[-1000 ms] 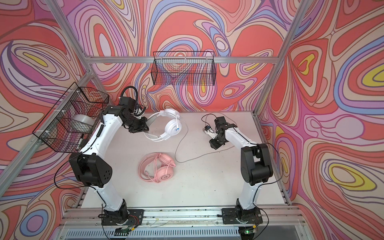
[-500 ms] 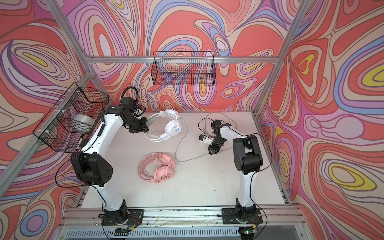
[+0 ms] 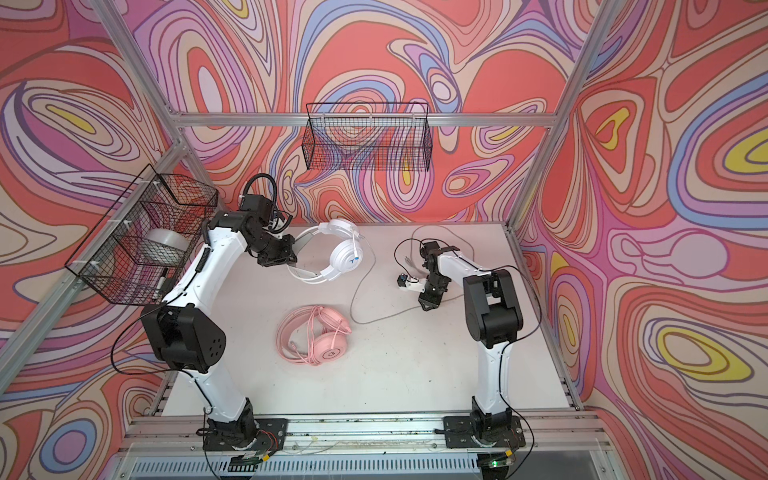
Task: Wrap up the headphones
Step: 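Close the right gripper on the grey cable beside the white headset, then carry the grey cable over the white headset to its far side with the right gripper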
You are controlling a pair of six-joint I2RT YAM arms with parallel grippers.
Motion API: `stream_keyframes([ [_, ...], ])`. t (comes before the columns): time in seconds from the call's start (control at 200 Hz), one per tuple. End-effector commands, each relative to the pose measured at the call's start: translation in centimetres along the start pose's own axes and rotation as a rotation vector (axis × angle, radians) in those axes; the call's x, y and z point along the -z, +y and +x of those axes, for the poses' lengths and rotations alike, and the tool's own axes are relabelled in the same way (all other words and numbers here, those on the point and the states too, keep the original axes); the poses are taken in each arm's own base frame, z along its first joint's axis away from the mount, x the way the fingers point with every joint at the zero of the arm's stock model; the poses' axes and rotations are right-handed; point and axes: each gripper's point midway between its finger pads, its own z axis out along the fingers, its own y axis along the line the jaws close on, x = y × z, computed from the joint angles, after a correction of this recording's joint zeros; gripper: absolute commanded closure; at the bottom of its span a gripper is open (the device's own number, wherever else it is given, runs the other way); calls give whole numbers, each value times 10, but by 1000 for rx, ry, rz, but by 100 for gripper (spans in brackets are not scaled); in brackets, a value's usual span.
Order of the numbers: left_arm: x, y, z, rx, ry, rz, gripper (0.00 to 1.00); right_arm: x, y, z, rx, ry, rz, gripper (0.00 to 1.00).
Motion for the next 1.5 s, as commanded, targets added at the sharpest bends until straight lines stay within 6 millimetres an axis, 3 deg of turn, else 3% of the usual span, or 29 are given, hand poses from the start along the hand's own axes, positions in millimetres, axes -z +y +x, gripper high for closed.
stream_keyframes([
  [0.0,-1,-1,2,18,12,10,100,-41,18,31,1,134,-73,77],
  [0.15,1,3,2,37,-8,-8,100,-49,30,30,19,111,-39,100],
  [0.26,-1,5,1,55,-15,-17,100,-46,38,25,31,64,9,100],
  [0.356,-3,7,-2,74,-24,-28,100,-33,44,15,25,-28,47,100],
  [0.496,-6,8,-12,113,-49,-33,100,2,57,-4,31,-156,80,100],
  [0.521,-7,7,-14,121,-53,-32,100,17,60,-10,45,-196,100,100],
  [0.731,-18,7,-29,175,-73,-50,100,82,95,-33,118,-370,113,100],
  [0.982,-38,-14,-33,100,-60,-140,100,158,129,-50,215,-591,133,100],
  [1.202,-65,-36,-19,6,-4,-194,100,210,137,-71,313,-736,174,100],
  [1.498,-82,-53,9,-128,65,-237,100,259,114,-101,336,-865,297,100],
])
